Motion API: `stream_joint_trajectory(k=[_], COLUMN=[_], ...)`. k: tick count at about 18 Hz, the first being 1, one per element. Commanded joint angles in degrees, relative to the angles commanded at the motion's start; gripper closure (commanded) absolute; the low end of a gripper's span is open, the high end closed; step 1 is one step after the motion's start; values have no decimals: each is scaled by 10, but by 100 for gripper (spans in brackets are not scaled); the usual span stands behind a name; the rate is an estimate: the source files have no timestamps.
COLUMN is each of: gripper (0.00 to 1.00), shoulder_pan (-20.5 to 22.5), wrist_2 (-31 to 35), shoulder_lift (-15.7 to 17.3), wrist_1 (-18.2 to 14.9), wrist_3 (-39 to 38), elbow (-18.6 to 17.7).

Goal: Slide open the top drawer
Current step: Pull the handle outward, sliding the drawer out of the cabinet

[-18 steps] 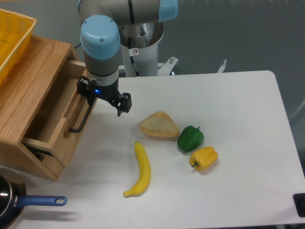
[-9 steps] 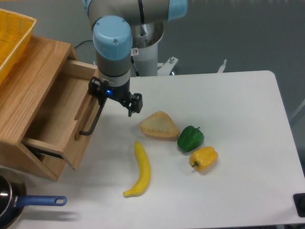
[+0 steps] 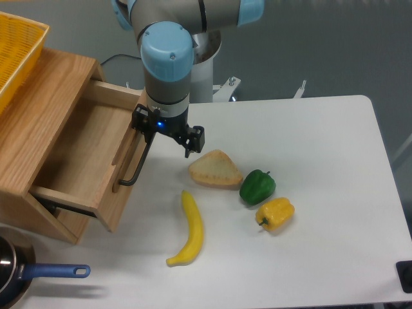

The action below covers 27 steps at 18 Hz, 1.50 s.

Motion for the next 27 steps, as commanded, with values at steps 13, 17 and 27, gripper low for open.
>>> stream_joint_trajectory(k=[13, 17, 27], gripper=[0, 0, 0], shoulder_pan=[19, 19, 14], wrist_2=[0, 19, 14], shoulder_lift=[-1, -3, 7], wrist_1=[0, -2, -4], wrist_3=[11, 13, 6], elbow=[17, 17, 17])
